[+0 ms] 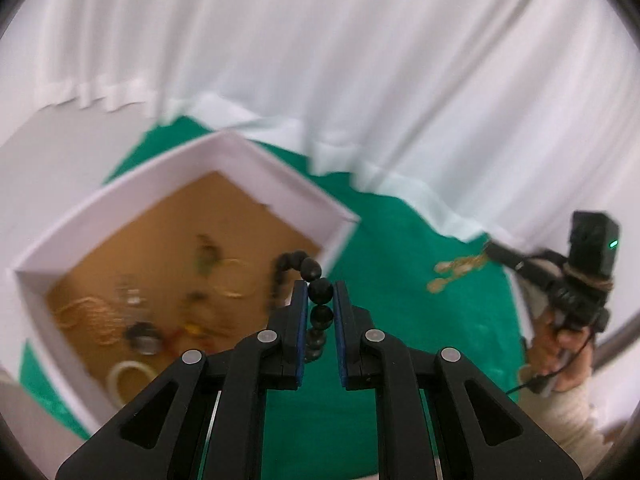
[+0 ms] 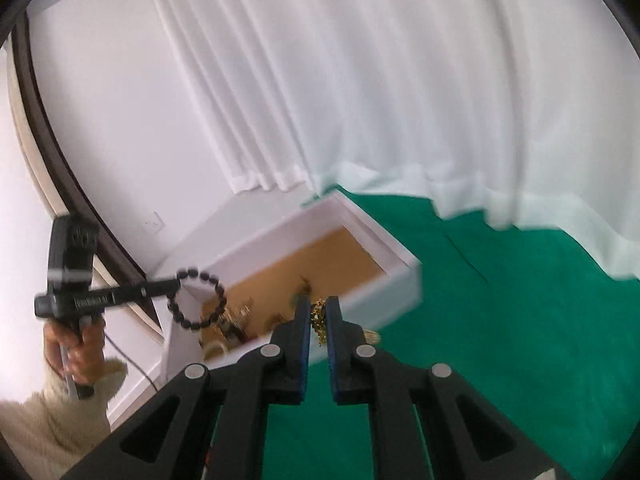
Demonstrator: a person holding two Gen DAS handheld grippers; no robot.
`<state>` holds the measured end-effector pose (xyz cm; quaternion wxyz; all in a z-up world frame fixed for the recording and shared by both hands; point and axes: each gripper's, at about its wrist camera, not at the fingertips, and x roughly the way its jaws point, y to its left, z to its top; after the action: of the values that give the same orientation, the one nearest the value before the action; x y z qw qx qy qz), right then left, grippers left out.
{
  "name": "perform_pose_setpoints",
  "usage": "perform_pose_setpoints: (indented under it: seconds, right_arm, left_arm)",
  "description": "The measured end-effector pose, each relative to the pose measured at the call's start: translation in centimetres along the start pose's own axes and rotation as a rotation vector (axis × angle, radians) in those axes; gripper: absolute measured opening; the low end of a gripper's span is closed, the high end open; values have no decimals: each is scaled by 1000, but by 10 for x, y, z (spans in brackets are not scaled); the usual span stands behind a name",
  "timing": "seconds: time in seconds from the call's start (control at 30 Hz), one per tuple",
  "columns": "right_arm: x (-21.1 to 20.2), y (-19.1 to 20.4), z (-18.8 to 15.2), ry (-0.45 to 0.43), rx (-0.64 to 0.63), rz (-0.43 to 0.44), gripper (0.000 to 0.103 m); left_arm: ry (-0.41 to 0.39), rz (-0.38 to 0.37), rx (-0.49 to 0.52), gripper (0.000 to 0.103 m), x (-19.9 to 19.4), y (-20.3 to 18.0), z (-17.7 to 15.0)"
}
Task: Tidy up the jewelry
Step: 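Carry the black bracelet and coin pendant into the white box and open both grippers, then lift both open grippers up out of the box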
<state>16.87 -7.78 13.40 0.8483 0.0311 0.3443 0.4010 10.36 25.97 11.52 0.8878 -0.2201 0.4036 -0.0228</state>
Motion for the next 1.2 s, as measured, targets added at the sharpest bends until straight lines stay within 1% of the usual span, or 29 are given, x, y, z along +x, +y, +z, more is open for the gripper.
perform_pose_setpoints:
  seconds: [0.1,0.13,0.17,0.27,0.33,0.43,0.5,0.57,0.67,0.7,0.73,0.77,0.8,0.83,0.87,0.9,0.93,0.97,1.0,1.03,1.1,1.17,1.2]
  right_arm:
    - [52,22,23,20,-21,31,8]
    - [63,28,23,31,-28,35,8]
    - [86,35,25,50,-34,32,8]
    - [134,43,27,113,-41,29,8]
    - [163,50,24,151,-71,-4,8]
    - [208,49,18,195,-115,-76,8]
    - [233,43,14,227,-135,-133,8]
    - [254,32,8,260,-140,-189,8]
    - [279,15,-2,332,-126,-210,9]
    - [281,12,-4,344,-114,-210,11]
    - [282,9,-6,348,-103,-207,11]
    - [281,6,-8,351,-92,-205,11]
    - [277,5,-9,351,-85,-205,21]
    - [273,4,-8,344,-71,-204,29]
    - [269,5,-6,337,-60,-196,47]
    - [265,7,-3,330,-52,-187,57]
    - [259,11,-1,324,-50,-176,58]
    - [255,18,3,329,-60,-170,59]
    - [251,24,5,336,-73,-174,60]
    - [247,33,6,344,-99,-180,62]
    - [241,47,7,347,-144,-174,75]
    - [236,60,4,338,-189,-163,76]
    - [235,66,3,339,-211,-166,77]
  left_arm:
    - [10,60,-43,10,18,31,2]
    - [15,85,-60,10,25,44,2]
    - [23,101,-70,10,35,56,4]
    - [52,124,-104,10,63,84,8]
    - [65,145,-118,10,83,94,10]
    - [81,172,-142,10,104,110,8]
    - [93,196,-151,10,119,119,7]
    - [101,214,-151,11,124,123,4]
    - [109,256,-138,12,133,124,-3]
    - [104,273,-129,17,132,122,-5]
    - [99,280,-118,24,129,120,-6]
    - [90,293,-104,47,124,116,-8]
    - [71,316,-89,69,120,112,-9]
    - [39,351,-76,77,114,108,-10]
    - [9,382,-66,86,107,104,-12]
    - [-22,420,-54,92,99,97,-13]
    - [-36,447,-48,94,93,93,-13]
    - [-51,488,-43,100,87,88,-14]
    - [-64,519,-42,102,82,84,-14]
    - [-83,554,-43,102,75,79,-16]
    - [-93,606,-55,102,65,71,-19]
    - [-100,613,-77,102,58,66,-21]
    - [-117,613,-93,102,52,64,-25]
